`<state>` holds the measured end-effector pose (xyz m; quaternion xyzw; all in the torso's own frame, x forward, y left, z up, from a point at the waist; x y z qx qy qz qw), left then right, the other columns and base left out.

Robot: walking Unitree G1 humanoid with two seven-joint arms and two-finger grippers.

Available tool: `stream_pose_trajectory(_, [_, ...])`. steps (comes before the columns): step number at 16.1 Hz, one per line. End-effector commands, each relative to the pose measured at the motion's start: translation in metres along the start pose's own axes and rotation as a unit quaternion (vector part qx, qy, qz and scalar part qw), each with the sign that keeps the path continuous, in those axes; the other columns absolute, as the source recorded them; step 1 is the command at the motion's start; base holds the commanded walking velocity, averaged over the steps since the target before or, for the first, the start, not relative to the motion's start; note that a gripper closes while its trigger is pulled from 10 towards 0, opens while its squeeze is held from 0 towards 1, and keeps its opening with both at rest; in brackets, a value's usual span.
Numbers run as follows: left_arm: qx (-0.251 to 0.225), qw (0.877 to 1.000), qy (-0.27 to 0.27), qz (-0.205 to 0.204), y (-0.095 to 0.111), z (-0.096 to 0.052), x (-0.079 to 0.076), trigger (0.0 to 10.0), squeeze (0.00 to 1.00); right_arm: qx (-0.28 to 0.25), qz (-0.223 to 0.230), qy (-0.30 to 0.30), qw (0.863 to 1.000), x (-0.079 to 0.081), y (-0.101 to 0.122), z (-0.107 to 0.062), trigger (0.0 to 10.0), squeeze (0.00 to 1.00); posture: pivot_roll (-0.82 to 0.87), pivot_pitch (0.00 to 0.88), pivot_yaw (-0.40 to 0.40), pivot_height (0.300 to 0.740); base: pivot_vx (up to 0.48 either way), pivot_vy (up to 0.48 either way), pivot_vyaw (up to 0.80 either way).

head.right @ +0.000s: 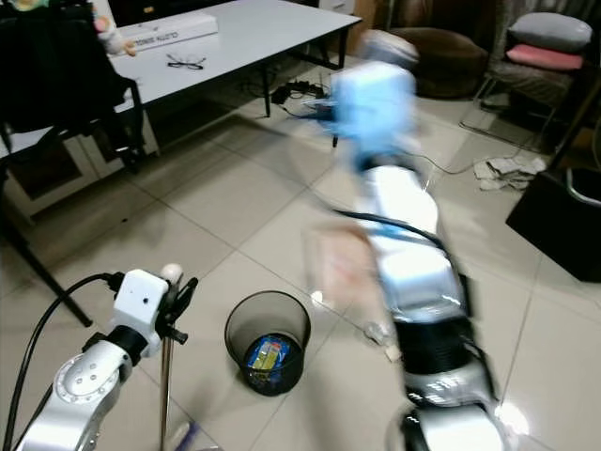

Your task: Sweep floor

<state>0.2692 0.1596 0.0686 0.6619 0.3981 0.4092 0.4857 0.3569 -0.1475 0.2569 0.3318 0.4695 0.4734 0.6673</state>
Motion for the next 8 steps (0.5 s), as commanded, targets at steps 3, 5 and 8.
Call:
stream_pose_trajectory(3, [-0.023,1.0,-0.004,0.001,0.013,0.008,0.009,10.0,0.0,0.057,-0.027,-0.047,0.997,-0.023,-0.029,-0.018,10.0,0.0,-0.09,0.0,0.068,0.74,0.0,0.0,0.0])
stream_pose_trajectory(5, [-0.022,0.999,-0.039,0.002,0.013,0.01,0.001,10.0,0.0,0.09,-0.042,-0.073,0.992,-0.033,-0.046,-0.03,10.0,0.0,-0.1,0.0,0.069,0.74,0.0,0.0,-0.8])
stream_pose_trajectory(8, [-0.027,0.994,-0.106,-0.016,0.012,0.01,-0.016,10.0,0.0,0.123,-0.028,-0.084,0.988,-0.036,-0.062,-0.042,10.0,0.0,-0.1,0.0,0.058,0.74,0.0,0.0,-0.8])
Point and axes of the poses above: a point about 5 cm out from each wrist's last joint towards the gripper, its own z axis pointing out of the wrist towards the gripper, its own y axis along the axis of the wrist's last joint, x = y × z, the point moved 3 cm from there along z, pointing out of the wrist towards the gripper, and after that the axes turned 2 degrees about -z, right-handed, at the moved point
